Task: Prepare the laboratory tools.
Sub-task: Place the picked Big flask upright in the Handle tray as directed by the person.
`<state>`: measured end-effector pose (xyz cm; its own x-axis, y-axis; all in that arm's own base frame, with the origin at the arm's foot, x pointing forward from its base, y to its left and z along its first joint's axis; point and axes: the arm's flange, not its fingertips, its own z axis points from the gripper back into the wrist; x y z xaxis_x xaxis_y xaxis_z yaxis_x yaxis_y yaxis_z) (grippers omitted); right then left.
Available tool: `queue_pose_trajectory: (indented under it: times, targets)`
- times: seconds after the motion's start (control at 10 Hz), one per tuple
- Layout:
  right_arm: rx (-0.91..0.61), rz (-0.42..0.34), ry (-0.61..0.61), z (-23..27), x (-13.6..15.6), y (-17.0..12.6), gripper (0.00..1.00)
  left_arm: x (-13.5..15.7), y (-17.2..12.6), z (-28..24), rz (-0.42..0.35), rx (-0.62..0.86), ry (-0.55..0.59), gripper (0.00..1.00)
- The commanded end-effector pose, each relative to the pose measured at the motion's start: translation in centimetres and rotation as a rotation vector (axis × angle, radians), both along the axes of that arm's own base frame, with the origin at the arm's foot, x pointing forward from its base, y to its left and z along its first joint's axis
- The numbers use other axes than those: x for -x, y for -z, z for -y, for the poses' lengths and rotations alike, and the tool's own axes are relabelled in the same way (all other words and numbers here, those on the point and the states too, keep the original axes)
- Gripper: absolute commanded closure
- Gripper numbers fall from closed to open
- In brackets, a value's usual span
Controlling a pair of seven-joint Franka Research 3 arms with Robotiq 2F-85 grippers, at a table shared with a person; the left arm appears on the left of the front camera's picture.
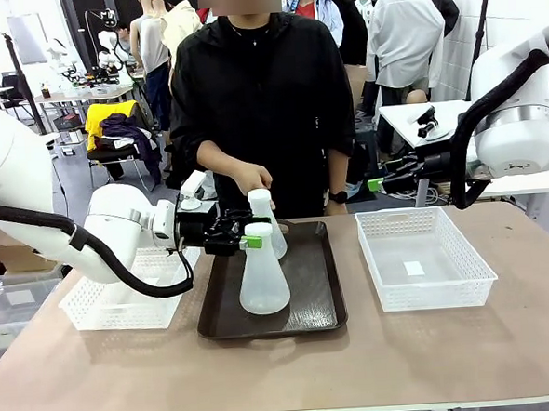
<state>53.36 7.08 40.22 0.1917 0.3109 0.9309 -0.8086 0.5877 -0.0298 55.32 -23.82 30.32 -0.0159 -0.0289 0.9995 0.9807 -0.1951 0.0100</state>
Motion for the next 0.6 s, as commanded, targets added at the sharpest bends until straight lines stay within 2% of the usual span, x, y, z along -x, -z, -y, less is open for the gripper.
queue_pose_trajectory:
  times: [0.0, 0.3, 0.5]
  targets:
    - [0.008, -0.011, 0.001, 0.0, -0.1, -0.1, 0.00, 0.6, -0.2, -0.2, 0.003, -0.031, -0.020, 0.00]
    - [0.008, -0.011, 0.001, 0.0, -0.1, -0.1, 0.00, 1.1, -0.7, -0.6, -0.065, -0.136, 0.035, 0.00]
    - [0.008, -0.011, 0.001, 0.0, -0.1, -0.1, 0.00, 1.3, -0.9, -1.2, -0.099, -0.179, 0.020, 0.00]
